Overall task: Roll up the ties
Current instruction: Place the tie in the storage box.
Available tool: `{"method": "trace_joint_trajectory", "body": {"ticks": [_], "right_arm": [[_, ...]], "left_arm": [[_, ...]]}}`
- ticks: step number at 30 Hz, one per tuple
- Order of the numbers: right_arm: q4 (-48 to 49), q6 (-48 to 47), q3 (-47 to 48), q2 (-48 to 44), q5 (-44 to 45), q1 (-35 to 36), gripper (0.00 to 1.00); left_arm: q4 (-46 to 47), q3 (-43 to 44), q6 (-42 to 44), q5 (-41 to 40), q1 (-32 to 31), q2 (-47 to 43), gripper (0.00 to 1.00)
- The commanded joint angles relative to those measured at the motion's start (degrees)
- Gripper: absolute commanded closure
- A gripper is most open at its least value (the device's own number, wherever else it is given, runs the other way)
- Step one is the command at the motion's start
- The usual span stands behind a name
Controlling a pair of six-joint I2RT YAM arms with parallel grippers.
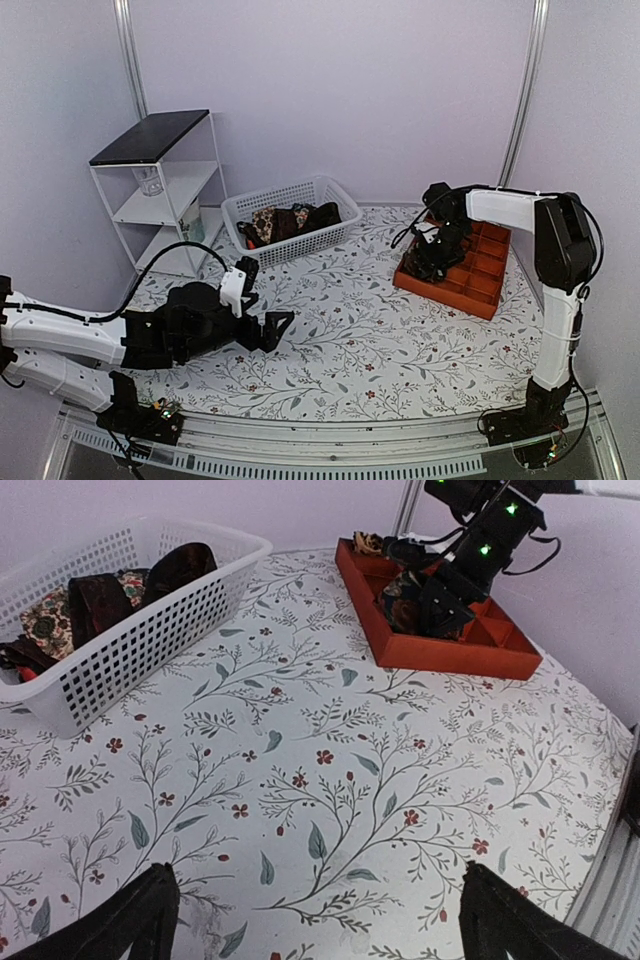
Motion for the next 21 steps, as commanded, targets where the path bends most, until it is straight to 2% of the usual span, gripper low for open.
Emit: {"method": "trace_joint_trajectory", "body": {"ticks": [1,8,10,21], "right_arm": [[-2.8,0.2,-3.2,-3.3,-4.2,1.0,0.19],[-1.2,1.1,-5.8,-6.5,-4.3,1.0,0.1],[-0.2,1.3,-6.6,-7.1,-4.5,1.0,0.01],[4.3,4.4,-9.0,-13.6,-5.0,1.0,0.0]], "left_arm": [[0.9,1.4,0.8,0.4,0.7,1.2,0.02],[2.2,2.0,0.8,2.2,0.8,3.8,0.02],[2.2,2.4,0.8,2.4,0.8,4.6,0.02],[2.5,3.7,1.0,3.4,0.8,6.5,0.02]]}}
